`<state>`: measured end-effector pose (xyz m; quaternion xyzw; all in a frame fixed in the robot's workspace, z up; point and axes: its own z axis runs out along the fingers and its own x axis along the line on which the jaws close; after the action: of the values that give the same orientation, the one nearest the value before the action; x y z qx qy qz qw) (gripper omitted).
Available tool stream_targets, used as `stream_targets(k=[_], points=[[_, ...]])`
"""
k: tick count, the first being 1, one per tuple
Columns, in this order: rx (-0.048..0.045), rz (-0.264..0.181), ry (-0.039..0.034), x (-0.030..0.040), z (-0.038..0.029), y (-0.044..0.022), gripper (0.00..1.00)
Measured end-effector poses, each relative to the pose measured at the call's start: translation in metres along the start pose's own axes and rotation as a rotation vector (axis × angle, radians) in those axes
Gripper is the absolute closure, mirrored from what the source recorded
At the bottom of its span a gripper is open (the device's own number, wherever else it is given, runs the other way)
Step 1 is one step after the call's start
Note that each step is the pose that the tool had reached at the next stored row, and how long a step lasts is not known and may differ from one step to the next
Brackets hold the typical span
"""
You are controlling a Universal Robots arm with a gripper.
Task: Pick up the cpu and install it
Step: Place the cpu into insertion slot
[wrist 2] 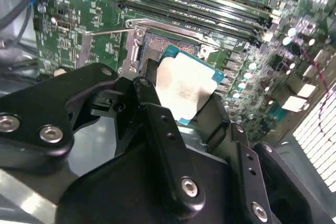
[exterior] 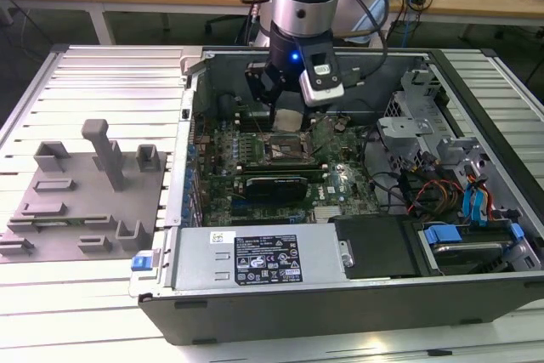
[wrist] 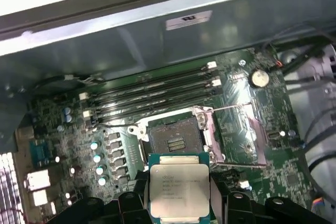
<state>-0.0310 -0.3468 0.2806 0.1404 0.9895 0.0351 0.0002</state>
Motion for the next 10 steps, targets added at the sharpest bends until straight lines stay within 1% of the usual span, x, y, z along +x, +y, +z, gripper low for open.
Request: stream_targets(k=[1, 3, 6, 8, 10], points=[[-0.0002, 0.017, -0.0012, 0.0, 0.0, 0.0, 0.45], [-0.0007, 0.071, -0.005, 0.0, 0.0001, 0.0, 0.45], [-0.0012, 0.129, -0.0089, 0.0, 0.0003, -0.0001, 0.45], [-0.0017, 0.188, -0.013, 0.0, 0.0004, -0.0001, 0.45], [-0.0022, 0.229, -0.0159, 0.0, 0.0006, -0.0001, 0.45]])
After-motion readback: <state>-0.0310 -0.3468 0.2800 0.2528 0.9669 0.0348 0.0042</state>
